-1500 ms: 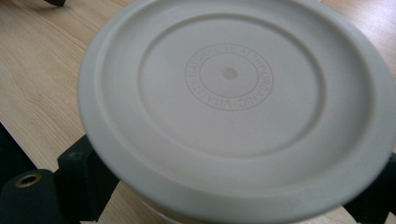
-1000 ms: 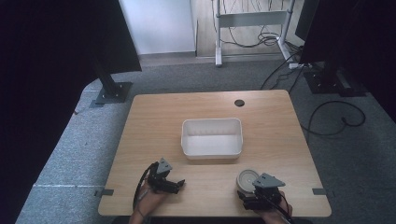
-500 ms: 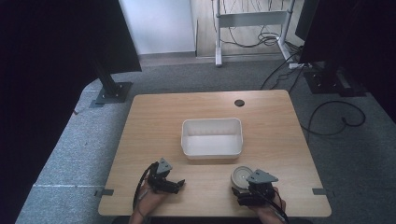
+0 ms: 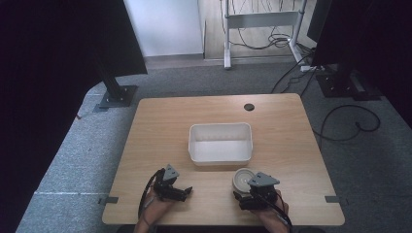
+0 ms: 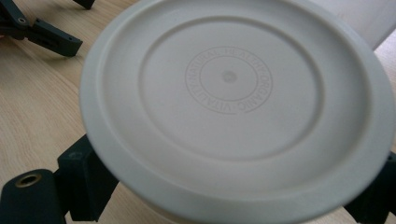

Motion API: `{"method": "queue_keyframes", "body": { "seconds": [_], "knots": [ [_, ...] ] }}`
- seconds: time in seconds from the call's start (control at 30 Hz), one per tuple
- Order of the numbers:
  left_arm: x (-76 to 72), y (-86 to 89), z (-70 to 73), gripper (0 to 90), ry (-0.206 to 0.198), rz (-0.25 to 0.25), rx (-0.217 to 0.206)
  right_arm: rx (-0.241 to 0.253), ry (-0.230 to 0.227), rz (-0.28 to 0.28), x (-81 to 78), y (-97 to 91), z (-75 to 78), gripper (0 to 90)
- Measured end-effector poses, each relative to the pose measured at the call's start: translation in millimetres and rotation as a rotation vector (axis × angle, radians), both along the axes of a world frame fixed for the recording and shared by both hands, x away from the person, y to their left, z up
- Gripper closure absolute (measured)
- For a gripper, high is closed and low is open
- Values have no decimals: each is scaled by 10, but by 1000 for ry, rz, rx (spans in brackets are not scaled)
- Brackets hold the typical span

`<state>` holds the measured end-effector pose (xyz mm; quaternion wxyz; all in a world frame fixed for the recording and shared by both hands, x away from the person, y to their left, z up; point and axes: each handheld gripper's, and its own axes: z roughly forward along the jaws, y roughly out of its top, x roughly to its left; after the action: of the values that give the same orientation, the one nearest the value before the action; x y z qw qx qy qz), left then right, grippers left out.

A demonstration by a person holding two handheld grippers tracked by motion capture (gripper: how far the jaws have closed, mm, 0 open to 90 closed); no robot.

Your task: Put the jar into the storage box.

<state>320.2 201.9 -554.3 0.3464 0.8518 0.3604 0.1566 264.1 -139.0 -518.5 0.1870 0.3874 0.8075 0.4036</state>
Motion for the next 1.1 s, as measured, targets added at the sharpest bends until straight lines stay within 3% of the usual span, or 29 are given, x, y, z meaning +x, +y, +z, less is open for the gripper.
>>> {"method": "queue_keyframes", "body": {
  "seconds": [1.1],
  "knots": [
    [0, 1, 0, 14, 0, 0, 1, 37, -20, 11, 295, 235, 136, 96]
  ]
}}
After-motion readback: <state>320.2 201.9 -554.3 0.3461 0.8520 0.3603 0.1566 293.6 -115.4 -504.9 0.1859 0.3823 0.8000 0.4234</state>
